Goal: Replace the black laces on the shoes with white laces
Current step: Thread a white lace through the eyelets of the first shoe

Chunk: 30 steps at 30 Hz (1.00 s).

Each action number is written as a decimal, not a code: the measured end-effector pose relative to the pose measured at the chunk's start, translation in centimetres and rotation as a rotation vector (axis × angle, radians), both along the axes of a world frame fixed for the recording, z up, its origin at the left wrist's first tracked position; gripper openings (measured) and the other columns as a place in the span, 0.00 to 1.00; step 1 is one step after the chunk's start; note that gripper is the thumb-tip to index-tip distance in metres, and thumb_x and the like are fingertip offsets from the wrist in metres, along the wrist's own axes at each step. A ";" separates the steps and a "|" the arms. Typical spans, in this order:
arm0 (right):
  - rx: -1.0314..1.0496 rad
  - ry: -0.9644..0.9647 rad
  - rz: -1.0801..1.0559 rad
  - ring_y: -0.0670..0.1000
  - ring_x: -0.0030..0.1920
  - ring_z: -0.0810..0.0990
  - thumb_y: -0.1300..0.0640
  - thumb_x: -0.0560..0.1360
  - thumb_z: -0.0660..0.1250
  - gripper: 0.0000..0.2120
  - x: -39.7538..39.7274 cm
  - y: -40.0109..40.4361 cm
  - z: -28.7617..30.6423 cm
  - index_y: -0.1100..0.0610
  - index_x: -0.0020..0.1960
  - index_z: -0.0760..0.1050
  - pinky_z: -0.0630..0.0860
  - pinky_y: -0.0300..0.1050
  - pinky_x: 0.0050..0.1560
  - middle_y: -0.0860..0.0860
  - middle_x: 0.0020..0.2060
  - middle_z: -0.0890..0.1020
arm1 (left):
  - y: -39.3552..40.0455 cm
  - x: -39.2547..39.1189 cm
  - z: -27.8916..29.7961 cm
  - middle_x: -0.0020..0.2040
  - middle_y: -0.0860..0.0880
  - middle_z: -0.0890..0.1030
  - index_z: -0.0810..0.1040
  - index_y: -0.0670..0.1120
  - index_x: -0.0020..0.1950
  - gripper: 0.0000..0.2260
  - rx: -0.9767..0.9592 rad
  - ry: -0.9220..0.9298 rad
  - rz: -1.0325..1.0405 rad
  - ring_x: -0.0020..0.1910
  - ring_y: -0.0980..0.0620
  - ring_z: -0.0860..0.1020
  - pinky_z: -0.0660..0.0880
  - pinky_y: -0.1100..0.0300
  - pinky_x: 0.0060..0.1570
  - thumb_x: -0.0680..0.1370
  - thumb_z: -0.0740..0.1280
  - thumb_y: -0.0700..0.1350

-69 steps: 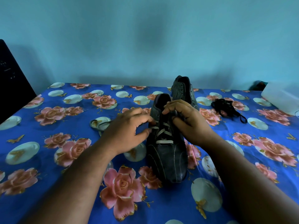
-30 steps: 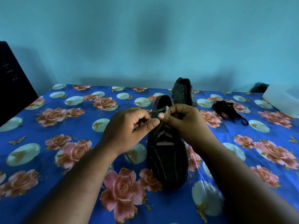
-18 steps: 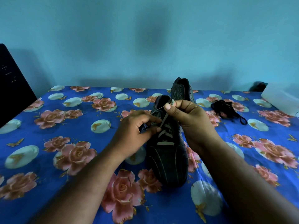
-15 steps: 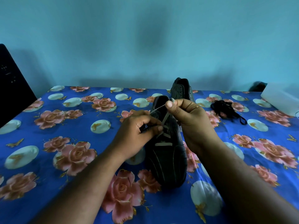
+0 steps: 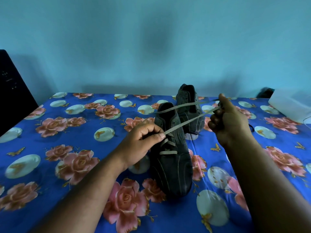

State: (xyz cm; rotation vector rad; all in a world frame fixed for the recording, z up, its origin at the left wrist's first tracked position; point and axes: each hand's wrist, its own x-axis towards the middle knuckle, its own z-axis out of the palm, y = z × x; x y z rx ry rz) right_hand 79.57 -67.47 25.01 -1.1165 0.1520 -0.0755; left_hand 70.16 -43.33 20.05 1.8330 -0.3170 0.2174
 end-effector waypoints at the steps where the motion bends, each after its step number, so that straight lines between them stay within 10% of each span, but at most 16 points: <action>1: -0.082 0.014 -0.031 0.48 0.23 0.61 0.51 0.79 0.70 0.14 0.5 -0.7 -0.3 0.54 0.41 0.69 0.60 0.38 0.23 0.48 0.27 0.67 | 0.0 0.0 0.0 0.45 0.49 0.81 0.83 0.47 0.48 0.07 -0.001 0.005 -0.001 0.48 0.55 0.78 0.74 0.60 0.52 0.78 0.69 0.48; 8: -0.893 -0.379 -0.310 0.53 0.43 0.74 0.46 0.74 0.74 0.18 0.2 -1.0 -0.7 0.51 0.54 0.68 0.71 0.49 0.43 0.50 0.43 0.75 | -0.3 -0.2 0.1 0.45 0.52 0.80 0.83 0.50 0.48 0.07 -0.003 -0.048 0.022 0.50 0.51 0.78 0.75 0.59 0.53 0.78 0.69 0.52; 11: -1.149 -0.829 -0.014 0.50 0.48 0.76 0.38 0.78 0.63 0.16 -1.6 1.5 -0.3 0.49 0.53 0.80 0.71 0.50 0.49 0.44 0.44 0.79 | -0.5 -0.2 0.2 0.46 0.56 0.80 0.83 0.49 0.50 0.05 -0.025 -0.030 0.016 0.51 0.55 0.79 0.75 0.64 0.53 0.77 0.69 0.49; 15: -1.493 -0.971 0.246 0.49 0.57 0.68 0.32 0.78 0.55 0.22 -3.2 4.3 -2.3 0.41 0.58 0.81 0.63 0.49 0.53 0.43 0.53 0.76 | 0.0 0.1 0.1 0.51 0.52 0.80 0.84 0.52 0.51 0.06 -0.005 -0.031 0.066 0.56 0.51 0.79 0.76 0.53 0.59 0.78 0.72 0.53; 24: -1.225 -1.008 0.431 0.50 0.48 0.74 0.45 0.82 0.62 0.11 -1.8 3.1 -2.2 0.48 0.45 0.78 0.71 0.48 0.53 0.44 0.42 0.77 | 0.5 0.2 0.2 0.52 0.46 0.79 0.83 0.48 0.49 0.03 0.012 0.003 0.124 0.56 0.55 0.77 0.73 0.60 0.59 0.81 0.69 0.43; 30: -0.783 -0.678 0.593 0.49 0.35 0.76 0.52 0.82 0.64 0.18 -1.4 1.0 -1.5 0.65 0.41 0.77 0.73 0.41 0.38 0.58 0.34 0.78 | 0.6 0.3 0.1 0.50 0.49 0.81 0.83 0.51 0.45 0.05 -0.031 0.031 0.143 0.55 0.56 0.78 0.72 0.58 0.58 0.80 0.70 0.43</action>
